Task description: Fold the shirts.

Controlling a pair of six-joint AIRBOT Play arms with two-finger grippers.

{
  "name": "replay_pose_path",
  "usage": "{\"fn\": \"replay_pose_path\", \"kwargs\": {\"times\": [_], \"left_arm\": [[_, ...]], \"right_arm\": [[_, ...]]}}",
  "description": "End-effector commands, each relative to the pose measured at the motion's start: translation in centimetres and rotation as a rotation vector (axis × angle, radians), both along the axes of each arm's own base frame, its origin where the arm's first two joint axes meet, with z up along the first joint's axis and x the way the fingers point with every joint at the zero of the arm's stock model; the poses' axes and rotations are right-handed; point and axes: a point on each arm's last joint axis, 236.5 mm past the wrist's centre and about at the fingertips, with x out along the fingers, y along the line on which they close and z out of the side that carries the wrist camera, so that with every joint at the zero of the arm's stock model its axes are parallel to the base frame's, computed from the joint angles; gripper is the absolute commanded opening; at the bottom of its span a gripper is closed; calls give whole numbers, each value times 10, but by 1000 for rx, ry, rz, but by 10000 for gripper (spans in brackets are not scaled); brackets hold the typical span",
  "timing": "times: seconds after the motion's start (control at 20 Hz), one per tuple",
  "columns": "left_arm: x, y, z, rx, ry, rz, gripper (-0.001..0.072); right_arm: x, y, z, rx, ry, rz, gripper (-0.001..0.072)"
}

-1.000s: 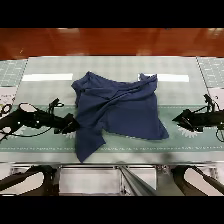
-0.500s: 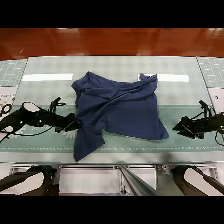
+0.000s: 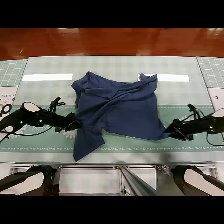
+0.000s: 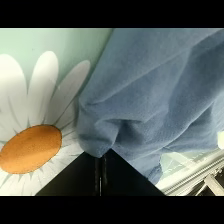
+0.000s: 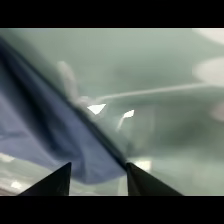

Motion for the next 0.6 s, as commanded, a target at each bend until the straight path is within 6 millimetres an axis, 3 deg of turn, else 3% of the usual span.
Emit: {"fn": "replay_pose_path", "kwargs": {"times": [0.0,0.05,0.15,0.3,0.35,0.45,0.55], "left_arm": [[0,0,0,0,-1,0,19],[1,1,-1,4,-11,-5,19],[5,2,0,8,-37,-20,19],[33,4,33,-23,-108,-38,19],[52,6,58,-36,-168,-51,19],[96,9,127,-36,-353,-84,19],[134,13,210,4,-605,-136,19]], "right_arm": [[27,27,-9,56,-60,-25,406],[33,33,-10,64,-71,-26,385],[41,45,-4,72,-120,35,38],[74,57,42,131,-233,129,35],[94,54,67,124,-298,147,34],[141,46,140,80,-492,156,34],[181,35,241,-15,-764,187,34]]}}
